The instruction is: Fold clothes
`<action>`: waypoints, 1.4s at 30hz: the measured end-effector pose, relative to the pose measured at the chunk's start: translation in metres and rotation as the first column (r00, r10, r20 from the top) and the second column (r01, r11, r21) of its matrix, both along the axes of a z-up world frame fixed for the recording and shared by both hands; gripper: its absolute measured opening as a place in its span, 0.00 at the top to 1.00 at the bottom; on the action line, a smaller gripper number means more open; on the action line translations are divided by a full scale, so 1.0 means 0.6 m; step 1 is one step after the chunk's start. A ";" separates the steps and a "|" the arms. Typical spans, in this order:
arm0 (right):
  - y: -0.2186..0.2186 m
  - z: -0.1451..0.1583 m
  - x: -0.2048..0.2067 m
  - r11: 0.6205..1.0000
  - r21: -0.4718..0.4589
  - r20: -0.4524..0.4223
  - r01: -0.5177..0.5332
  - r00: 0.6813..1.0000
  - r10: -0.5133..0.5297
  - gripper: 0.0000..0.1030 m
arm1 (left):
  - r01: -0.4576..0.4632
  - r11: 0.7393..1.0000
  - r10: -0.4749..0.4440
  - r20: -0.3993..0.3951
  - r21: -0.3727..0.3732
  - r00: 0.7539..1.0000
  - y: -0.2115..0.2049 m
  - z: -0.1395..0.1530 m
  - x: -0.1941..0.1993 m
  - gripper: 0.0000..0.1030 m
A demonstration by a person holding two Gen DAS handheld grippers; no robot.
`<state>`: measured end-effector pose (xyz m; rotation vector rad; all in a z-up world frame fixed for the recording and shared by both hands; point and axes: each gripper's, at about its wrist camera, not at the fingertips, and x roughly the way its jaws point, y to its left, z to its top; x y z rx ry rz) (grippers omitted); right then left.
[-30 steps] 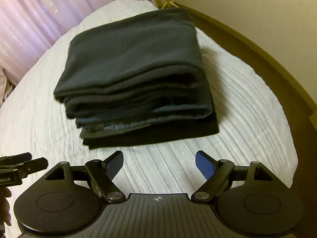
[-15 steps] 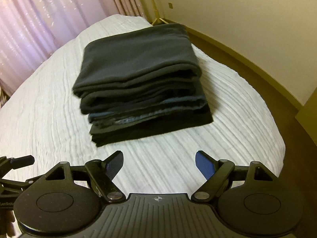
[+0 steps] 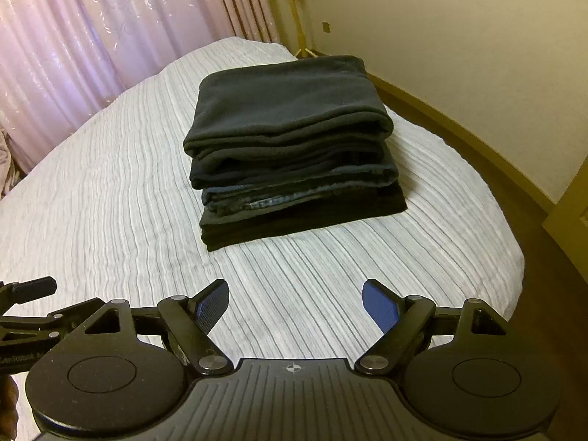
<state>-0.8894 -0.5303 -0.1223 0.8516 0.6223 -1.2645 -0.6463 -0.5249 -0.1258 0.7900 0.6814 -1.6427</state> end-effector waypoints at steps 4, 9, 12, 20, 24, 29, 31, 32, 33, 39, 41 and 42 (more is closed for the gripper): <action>0.019 0.007 0.003 1.000 -0.001 -0.026 0.018 1.000 -0.018 0.20 | -0.026 0.999 0.026 0.003 0.043 1.000 0.007 -0.011 0.007 0.10; 0.040 0.018 0.004 0.999 -0.006 -0.061 0.037 0.997 -0.037 0.20 | -0.021 0.998 0.022 -0.021 0.065 1.000 0.016 -0.017 -0.001 0.10; 0.043 0.025 0.005 0.999 -0.012 -0.074 0.032 0.997 -0.033 0.20 | -0.010 0.999 0.011 -0.027 0.054 1.000 0.017 -0.012 -0.013 0.10; 0.005 0.035 -0.007 0.999 -0.033 -0.085 -0.017 0.996 0.014 0.20 | -0.069 0.998 0.069 -0.029 0.012 0.997 -0.013 0.005 -0.038 0.10; -0.018 0.038 -0.025 0.998 -0.034 -0.086 -0.046 0.995 0.043 0.20 | -0.108 0.994 0.108 -0.009 0.007 0.994 -0.025 0.007 -0.054 0.10; -0.035 0.037 -0.042 0.997 -0.033 -0.078 -0.074 0.994 0.071 0.20 | -0.120 0.993 0.120 0.033 0.003 0.992 -0.037 0.006 -0.080 0.10; -0.038 0.035 -0.047 0.996 -0.032 -0.071 -0.082 0.994 0.080 0.20 | -0.119 0.993 0.118 0.044 0.000 0.992 -0.039 0.006 -0.088 0.09; -0.039 0.034 -0.049 0.996 -0.032 -0.068 -0.086 0.994 0.084 0.20 | -0.115 0.993 0.115 0.047 -0.001 0.992 -0.040 0.005 -0.091 0.09; -0.040 0.034 -0.049 0.996 -0.033 -0.067 -0.088 0.994 0.085 0.20 | -0.111 0.994 0.111 0.049 -0.002 0.993 -0.041 0.005 -0.094 0.09; -0.042 0.034 -0.051 0.994 -0.037 -0.061 -0.098 0.994 0.096 0.20 | -0.120 0.993 0.120 0.039 0.012 0.992 -0.043 0.003 -0.099 0.09; -0.042 0.034 -0.051 0.994 -0.039 -0.060 -0.099 0.993 0.097 0.20 | -0.118 0.993 0.118 0.039 0.013 0.992 -0.041 0.003 -0.100 0.09; -0.042 0.035 -0.050 0.994 -0.039 -0.059 -0.101 0.993 0.098 0.20 | -0.119 0.993 0.118 0.039 0.015 0.992 -0.041 0.003 -0.101 0.09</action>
